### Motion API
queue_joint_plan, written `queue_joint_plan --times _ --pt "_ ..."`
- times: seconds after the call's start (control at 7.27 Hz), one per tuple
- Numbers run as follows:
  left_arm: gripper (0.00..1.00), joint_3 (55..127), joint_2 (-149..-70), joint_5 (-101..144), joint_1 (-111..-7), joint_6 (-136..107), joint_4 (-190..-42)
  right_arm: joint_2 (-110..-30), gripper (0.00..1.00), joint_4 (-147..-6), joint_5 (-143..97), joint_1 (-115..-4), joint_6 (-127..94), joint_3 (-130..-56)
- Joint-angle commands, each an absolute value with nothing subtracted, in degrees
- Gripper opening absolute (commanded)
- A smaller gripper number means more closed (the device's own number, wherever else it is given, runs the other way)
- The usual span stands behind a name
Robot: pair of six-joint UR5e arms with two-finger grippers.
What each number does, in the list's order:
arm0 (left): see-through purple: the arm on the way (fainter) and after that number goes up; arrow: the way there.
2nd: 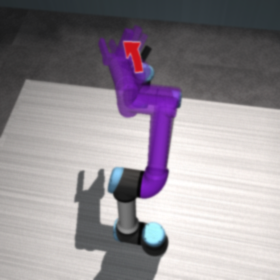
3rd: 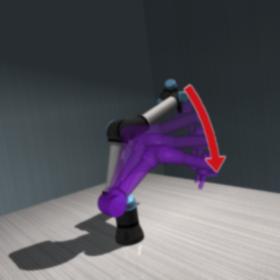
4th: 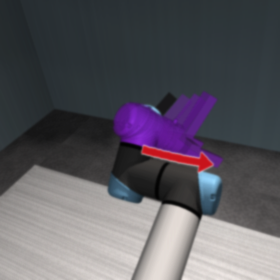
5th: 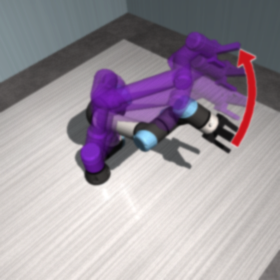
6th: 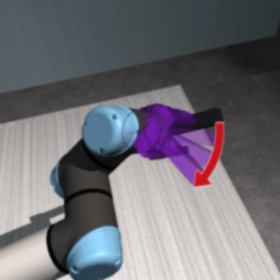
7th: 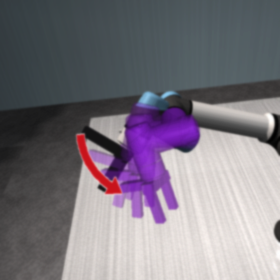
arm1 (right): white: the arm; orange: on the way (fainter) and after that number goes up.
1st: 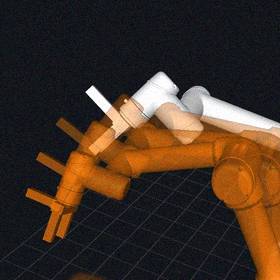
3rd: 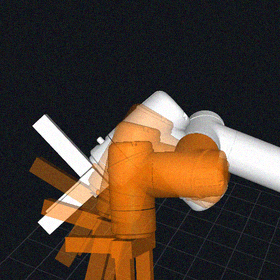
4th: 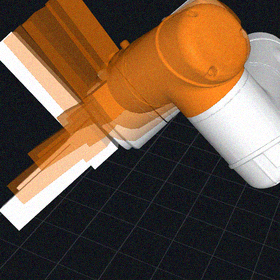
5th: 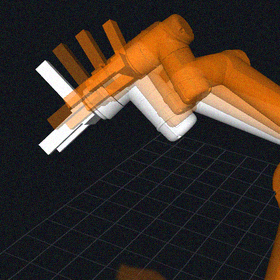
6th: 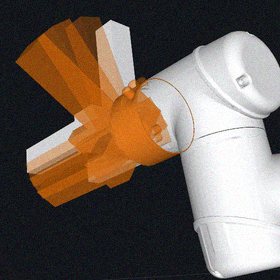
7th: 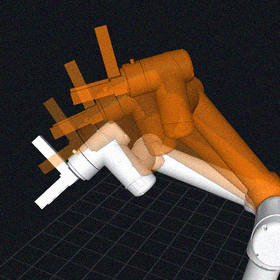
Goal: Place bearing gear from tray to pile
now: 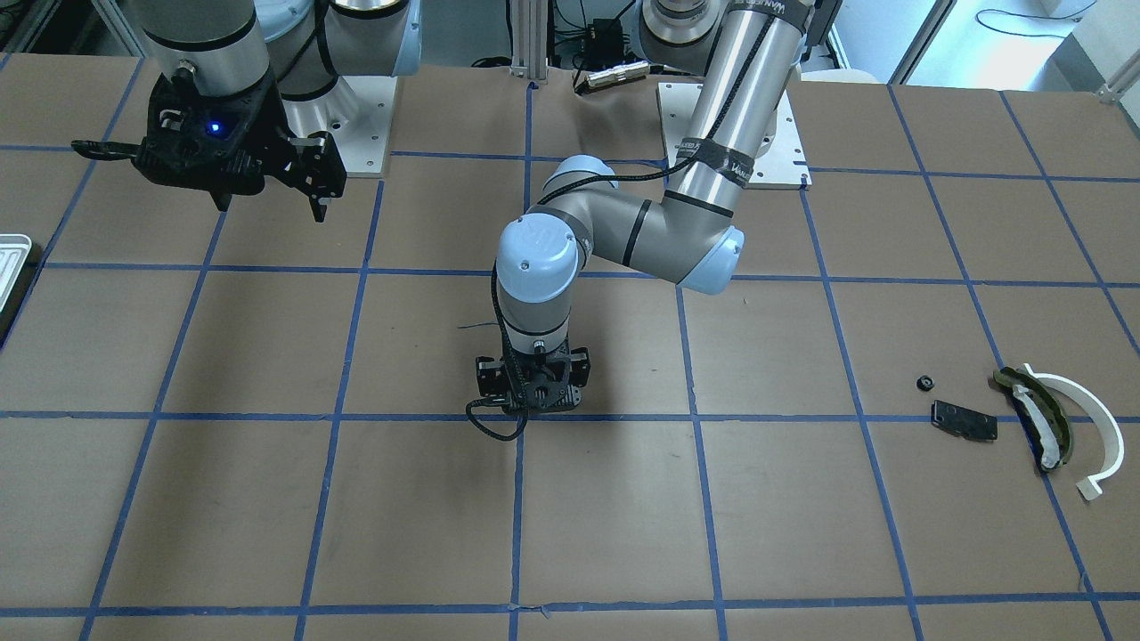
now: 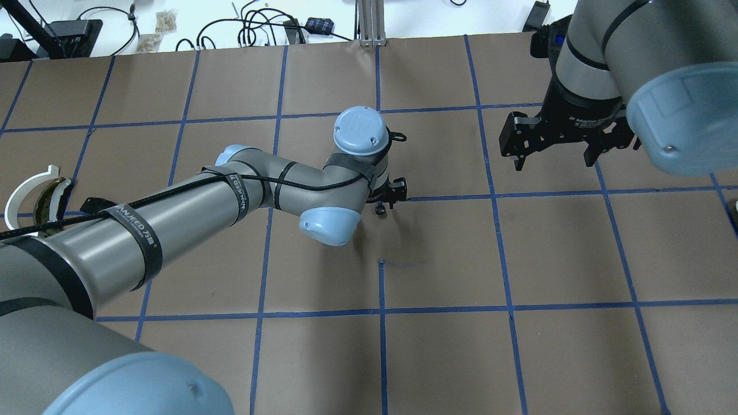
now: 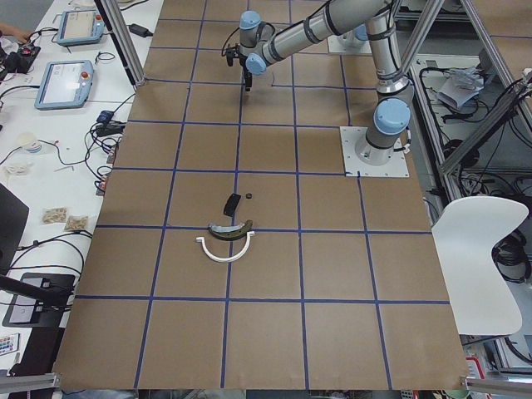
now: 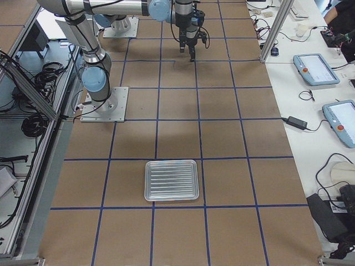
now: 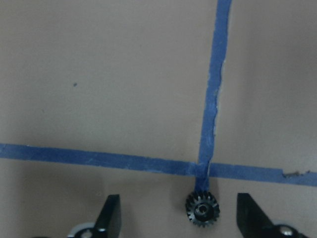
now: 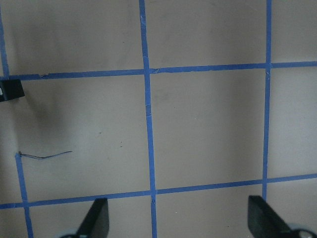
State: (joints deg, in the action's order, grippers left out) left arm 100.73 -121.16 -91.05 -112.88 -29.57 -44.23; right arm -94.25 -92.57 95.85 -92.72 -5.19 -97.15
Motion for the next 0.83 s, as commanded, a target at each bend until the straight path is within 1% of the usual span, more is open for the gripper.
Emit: queue_joint_plan --times 0.0,0.14,0.28,0.41,0.55,0.69 --pt "0.80 100.81 -121.64 -90.96 -112.94 -29.97 -44.47 -94.39 1.00 -92.81 95.36 -92.72 -5.19 -97.21" --pt "0.65 100.64 -121.81 -91.14 -112.85 -29.88 -44.47 -94.39 1.00 -92.81 95.36 -92.72 -5.10 -97.21" --pt "0.38 100.55 -121.82 -91.14 -112.85 -29.71 -44.39 -94.39 1.00 -92.90 95.45 -92.72 -4.84 -97.21" --pt "0.24 100.55 -121.82 -91.06 -112.94 -29.71 -44.38 -94.31 1.00 -92.99 95.54 -92.72 -4.75 -97.21" --pt "0.04 100.98 -121.73 -91.05 -112.94 -29.71 -44.73 -94.31 1.00 -92.99 95.36 -92.72 -4.66 -97.21" --pt "0.00 100.81 -121.47 -91.14 -112.77 -29.18 -44.82 -94.31 1.00 -93.08 95.27 -92.72 -4.66 -97.12"
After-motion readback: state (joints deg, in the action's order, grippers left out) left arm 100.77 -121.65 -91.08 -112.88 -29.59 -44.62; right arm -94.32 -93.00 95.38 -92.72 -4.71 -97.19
